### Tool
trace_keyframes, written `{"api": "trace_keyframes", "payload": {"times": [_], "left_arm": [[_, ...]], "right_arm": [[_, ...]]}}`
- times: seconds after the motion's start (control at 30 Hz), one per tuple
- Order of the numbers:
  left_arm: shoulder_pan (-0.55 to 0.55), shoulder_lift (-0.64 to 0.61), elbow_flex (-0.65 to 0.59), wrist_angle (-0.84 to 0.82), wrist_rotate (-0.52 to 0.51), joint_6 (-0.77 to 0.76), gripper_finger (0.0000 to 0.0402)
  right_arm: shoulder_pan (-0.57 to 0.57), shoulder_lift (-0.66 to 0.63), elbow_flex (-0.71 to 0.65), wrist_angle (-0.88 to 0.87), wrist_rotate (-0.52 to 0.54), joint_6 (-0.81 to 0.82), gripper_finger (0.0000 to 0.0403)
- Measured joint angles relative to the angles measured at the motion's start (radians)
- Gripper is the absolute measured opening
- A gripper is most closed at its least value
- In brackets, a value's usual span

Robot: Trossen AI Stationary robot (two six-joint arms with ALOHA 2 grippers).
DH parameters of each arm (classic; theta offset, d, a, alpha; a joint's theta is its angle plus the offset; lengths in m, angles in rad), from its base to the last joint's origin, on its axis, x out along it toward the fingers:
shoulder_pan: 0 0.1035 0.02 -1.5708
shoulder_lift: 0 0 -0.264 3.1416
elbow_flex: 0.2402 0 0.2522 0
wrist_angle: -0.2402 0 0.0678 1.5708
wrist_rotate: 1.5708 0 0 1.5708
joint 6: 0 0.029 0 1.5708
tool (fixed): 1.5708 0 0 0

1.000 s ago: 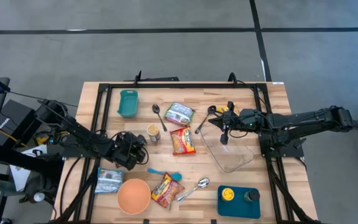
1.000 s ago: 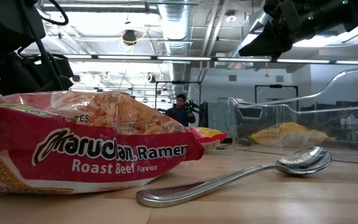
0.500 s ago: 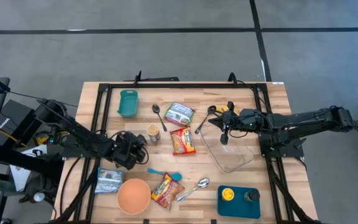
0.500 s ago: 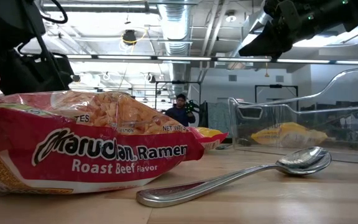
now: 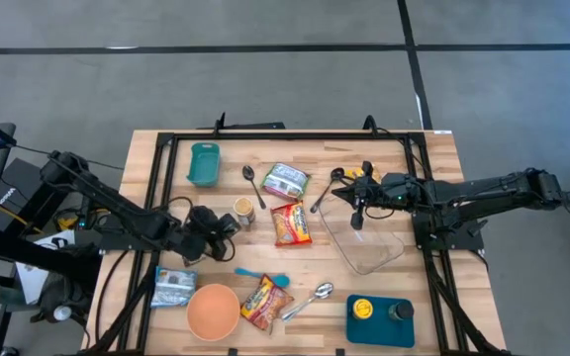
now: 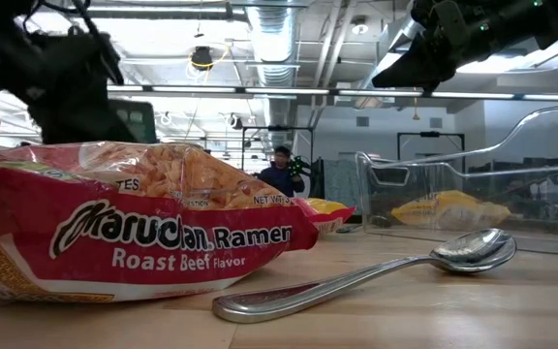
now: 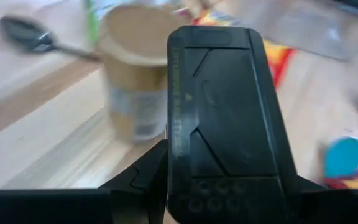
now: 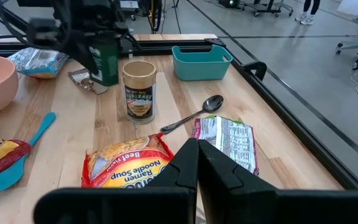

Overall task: Pick & Place Food Item
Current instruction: Put the black spice can into the blue bin

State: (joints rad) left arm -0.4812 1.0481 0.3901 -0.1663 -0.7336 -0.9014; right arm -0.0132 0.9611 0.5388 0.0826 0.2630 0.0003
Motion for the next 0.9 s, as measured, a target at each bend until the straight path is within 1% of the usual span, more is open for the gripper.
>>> {"api": "trace_keyframes", "payload": {"times": [0.13, 0.3, 0.43, 0.57, 0.73, 0.9], "left_arm": [[0.0, -0.042, 0.0, 0.104, 0.003, 0.171, 0.0132], [0.0, -0.062, 0.0, 0.3, 0.001, 0.39, 0.0132], [0.014, -0.062, 0.0, 0.446, 0.002, 0.532, 0.0131], [0.057, -0.062, 0.0, 0.533, 0.013, 0.627, 0.0131], [0.132, -0.062, 0.001, 0.616, 0.102, 0.704, 0.0131], [0.192, -0.062, 0.033, 0.631, 0.176, 0.748, 0.0131]], "right_arm": [[0.0, 0.0, 0.0, 0.0, 0.0, 0.0, 0.0001], [0.0, 0.0, 0.0, 0.001, 0.0, 0.014, 0.0001], [0.0, 0.0, 0.0, 0.001, 0.0, 0.038, 0.0001], [0.0, 0.0, 0.0, 0.001, 0.0, 0.048, 0.0001], [0.0, 0.0, 0.0, 0.001, 0.0, 0.053, 0.0001], [0.0, 0.0, 0.0, 0.0, 0.0, 0.053, 0.0001]]}}
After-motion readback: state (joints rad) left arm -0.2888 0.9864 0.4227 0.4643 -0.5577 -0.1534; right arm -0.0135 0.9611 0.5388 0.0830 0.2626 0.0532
